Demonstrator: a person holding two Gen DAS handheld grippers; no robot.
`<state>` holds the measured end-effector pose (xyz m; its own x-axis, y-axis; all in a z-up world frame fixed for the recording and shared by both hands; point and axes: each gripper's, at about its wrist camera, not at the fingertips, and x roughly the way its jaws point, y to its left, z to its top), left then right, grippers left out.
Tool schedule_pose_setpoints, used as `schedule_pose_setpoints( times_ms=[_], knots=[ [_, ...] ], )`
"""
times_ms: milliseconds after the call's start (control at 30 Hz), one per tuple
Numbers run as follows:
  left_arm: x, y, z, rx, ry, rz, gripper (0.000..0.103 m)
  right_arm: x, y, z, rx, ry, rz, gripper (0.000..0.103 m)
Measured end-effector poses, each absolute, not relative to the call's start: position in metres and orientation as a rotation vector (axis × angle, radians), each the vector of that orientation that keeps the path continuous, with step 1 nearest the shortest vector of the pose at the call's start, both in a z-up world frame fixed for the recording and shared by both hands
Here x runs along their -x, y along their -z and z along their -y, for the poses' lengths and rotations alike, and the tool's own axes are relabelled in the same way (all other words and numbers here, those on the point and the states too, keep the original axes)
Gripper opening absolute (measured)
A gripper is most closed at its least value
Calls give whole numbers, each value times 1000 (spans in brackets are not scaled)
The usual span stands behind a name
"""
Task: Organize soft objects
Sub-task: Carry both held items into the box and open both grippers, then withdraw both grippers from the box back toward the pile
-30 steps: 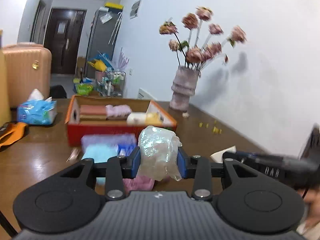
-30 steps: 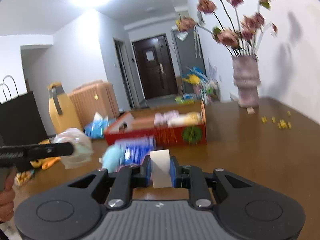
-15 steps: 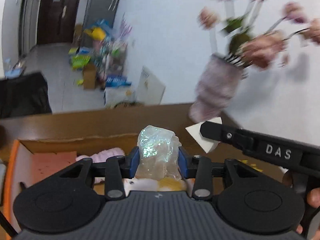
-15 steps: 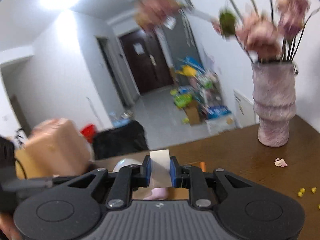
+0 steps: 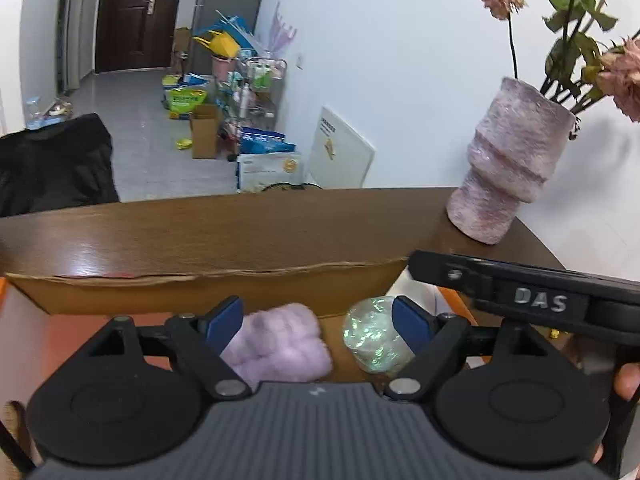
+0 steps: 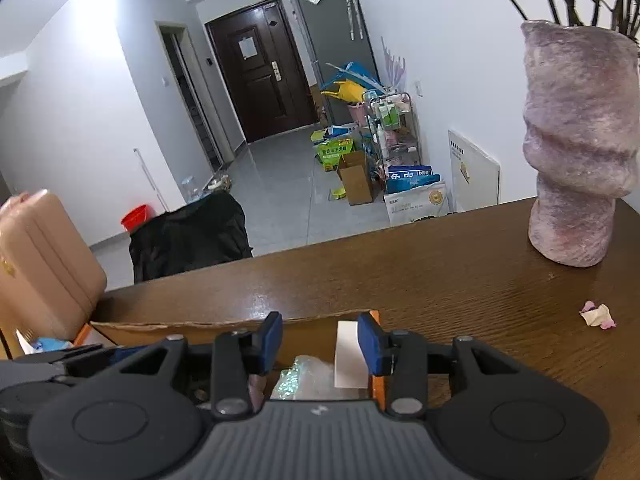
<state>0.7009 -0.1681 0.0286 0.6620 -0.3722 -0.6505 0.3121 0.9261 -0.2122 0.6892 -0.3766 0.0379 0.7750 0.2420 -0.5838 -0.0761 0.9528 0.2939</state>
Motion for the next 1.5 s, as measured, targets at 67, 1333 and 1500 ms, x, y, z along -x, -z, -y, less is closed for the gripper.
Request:
schedule_pose_setpoints(
  times_ms=[67, 1333, 1500],
  knots=[
    [-695, -40, 159, 91, 374, -744, 83, -680, -50, 379, -249, -173, -652, 41],
    [-206, -30, -32, 102, 94, -466, 99, -185, -43, 302, -156, -266, -396, 82],
    [-214, -28, -19, 16, 108, -456, 99, -187, -26, 294, -143, -242, -468, 82]
  ],
)
